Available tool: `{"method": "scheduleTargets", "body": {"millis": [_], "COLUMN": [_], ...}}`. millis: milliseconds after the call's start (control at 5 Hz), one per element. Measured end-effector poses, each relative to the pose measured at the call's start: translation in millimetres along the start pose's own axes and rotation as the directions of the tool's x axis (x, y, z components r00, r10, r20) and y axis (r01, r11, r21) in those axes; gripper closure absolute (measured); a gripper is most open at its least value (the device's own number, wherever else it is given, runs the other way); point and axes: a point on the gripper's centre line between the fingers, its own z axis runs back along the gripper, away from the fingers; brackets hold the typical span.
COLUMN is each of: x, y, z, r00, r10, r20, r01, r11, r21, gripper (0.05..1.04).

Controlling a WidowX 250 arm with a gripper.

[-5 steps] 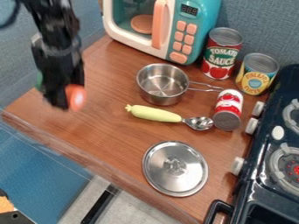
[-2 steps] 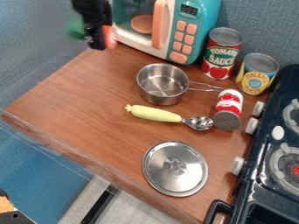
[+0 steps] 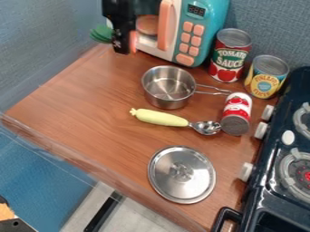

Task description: Take the carrot and place it to the upper left of the table

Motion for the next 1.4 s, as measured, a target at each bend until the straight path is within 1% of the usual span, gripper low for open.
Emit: {"method": "scheduleTargets", "body": {"millis": [200, 400, 600, 800, 1000, 1200, 1400], "x": [-7, -15, -16, -9, -14, -14, -15], "y": [-10, -17, -17, -14, -8, -5, -10], "z": [-23, -34, -33, -37, -42, -36, -17], "r00": [1.0, 0.999, 0.999, 1.0, 0.999, 0.999, 0.997], "r10": [-0.015, -0.019, -0.017, -0.022, -0.029, -0.029, -0.026], "r20": [-0.007, -0.03, -0.048, 0.001, -0.032, -0.038, -0.067], "r01": [0.015, 0.02, 0.019, 0.022, 0.031, 0.031, 0.029], "r11": [1.0, 0.999, 0.999, 0.998, 0.997, 0.997, 0.999], "r21": [0.008, 0.028, 0.042, 0.057, 0.072, 0.066, 0.037], "gripper": [0.346, 0.346, 0.268, 0.081, 0.081, 0.082, 0.082]}}
